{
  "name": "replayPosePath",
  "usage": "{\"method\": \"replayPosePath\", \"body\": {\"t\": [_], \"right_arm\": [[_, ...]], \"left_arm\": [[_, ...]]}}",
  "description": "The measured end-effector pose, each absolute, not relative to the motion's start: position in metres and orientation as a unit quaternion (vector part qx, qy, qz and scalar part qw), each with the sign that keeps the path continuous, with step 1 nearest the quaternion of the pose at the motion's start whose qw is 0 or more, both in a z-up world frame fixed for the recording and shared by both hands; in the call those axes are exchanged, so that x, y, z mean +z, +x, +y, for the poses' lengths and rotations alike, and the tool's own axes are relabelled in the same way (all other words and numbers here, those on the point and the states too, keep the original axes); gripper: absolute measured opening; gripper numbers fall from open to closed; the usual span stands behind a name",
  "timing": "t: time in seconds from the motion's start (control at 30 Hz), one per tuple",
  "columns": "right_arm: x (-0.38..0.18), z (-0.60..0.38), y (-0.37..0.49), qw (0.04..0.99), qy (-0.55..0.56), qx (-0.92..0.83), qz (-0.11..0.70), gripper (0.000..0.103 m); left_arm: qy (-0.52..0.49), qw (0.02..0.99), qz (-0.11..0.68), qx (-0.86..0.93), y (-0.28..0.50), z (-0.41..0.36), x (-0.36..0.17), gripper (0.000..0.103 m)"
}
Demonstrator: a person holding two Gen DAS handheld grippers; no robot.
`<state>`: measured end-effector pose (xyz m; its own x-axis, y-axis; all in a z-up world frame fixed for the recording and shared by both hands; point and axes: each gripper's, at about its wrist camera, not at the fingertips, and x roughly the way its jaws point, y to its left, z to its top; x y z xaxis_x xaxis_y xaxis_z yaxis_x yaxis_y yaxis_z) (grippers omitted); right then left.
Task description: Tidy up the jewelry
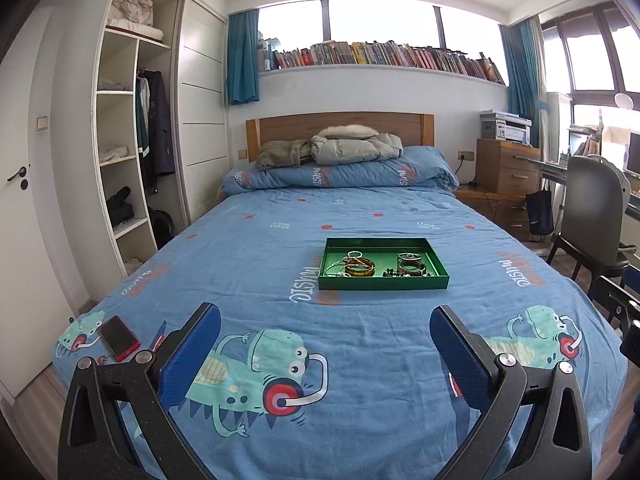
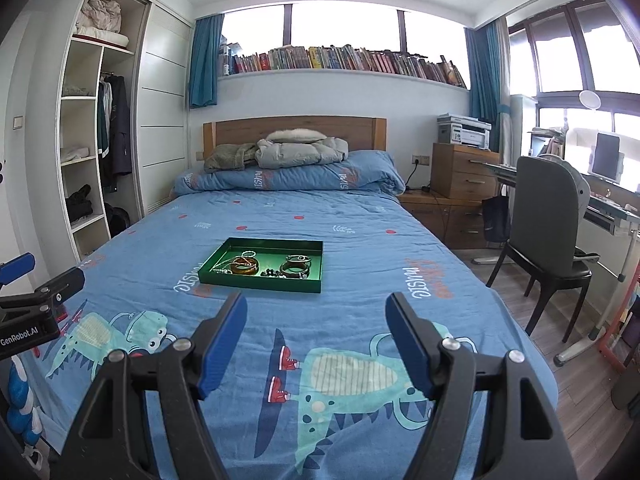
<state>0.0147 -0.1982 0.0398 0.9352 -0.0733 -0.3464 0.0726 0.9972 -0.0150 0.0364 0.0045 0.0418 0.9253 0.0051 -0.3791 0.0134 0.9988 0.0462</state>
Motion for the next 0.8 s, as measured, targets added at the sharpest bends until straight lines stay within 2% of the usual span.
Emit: {"method": "replayPosePath", "body": {"t": [0.8], "right_arm": [[0.032, -0.22, 0.019, 0.979, 0.008, -0.088, 0.185, 0.07]], "left_arm": [[0.03, 0.976, 0.213, 0.018, 0.042, 0.014, 0.034, 0.103]]}}
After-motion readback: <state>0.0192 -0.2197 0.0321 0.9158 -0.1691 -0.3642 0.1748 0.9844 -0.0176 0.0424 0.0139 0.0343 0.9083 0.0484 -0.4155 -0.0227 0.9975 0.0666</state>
